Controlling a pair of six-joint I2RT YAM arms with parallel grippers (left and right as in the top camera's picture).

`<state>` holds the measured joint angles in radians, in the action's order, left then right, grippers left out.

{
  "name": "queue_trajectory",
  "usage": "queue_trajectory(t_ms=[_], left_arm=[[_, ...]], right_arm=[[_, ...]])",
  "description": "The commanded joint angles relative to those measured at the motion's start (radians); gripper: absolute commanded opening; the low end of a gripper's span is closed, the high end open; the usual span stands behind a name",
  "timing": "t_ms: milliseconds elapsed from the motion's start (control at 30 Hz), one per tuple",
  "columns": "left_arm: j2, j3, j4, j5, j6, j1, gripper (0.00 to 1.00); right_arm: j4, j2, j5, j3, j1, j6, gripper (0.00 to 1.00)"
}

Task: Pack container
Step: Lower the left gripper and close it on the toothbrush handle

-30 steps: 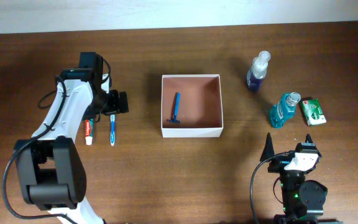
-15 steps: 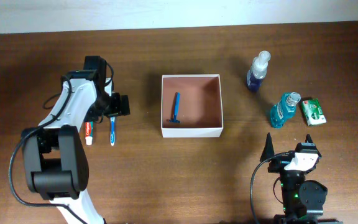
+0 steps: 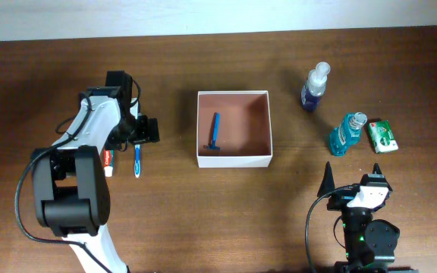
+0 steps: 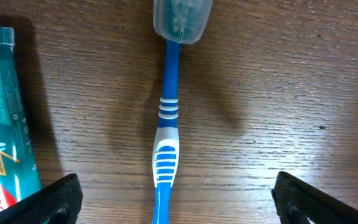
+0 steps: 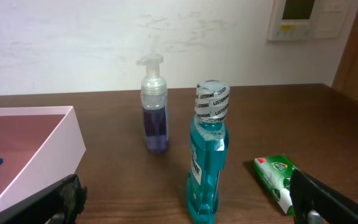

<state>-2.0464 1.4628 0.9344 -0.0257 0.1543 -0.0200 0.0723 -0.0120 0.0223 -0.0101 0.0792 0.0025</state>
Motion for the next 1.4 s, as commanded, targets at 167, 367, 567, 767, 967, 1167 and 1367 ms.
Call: queue_trajectory(t_ms=[167,367,567,767,967,1167,1367], left_arm=[[-0.009,-0.011,0.015,0.005,0.010,0.003,0.98],[-0.009,-0.037,0.011,0.004,0.010,0.003,0.98],[-0.009,-0.064,-0.015,0.004,0.009,0.003,0.98],[-0.009,-0.068,-0.023,0.004,0.009,0.003,0.98],[-0.009,-0.074,-0.026,0.007,0.009,0.002,0.98],[-0.009,-0.081,-0.045,0.007,-0.017,0.003,0.94],[-0.009,-0.104,-0.051,0.007,-0.018,0.003,0.94]], right_arm=[[0.008,0.006,0.009,0.005,0.006,0.002,0.98],[0.008,0.006,0.009,0.005,0.006,0.002,0.98],[0.008,0.006,0.009,0.005,0.006,0.002,0.98],[0.008,0.006,0.009,0.005,0.006,0.002,0.98],[0.008,0.006,0.009,0.005,0.006,0.002,0.98],[0.008,0.006,0.009,0.005,0.006,0.002,0.98],[0.008,0.006,0.009,0.005,0.006,0.002,0.98]])
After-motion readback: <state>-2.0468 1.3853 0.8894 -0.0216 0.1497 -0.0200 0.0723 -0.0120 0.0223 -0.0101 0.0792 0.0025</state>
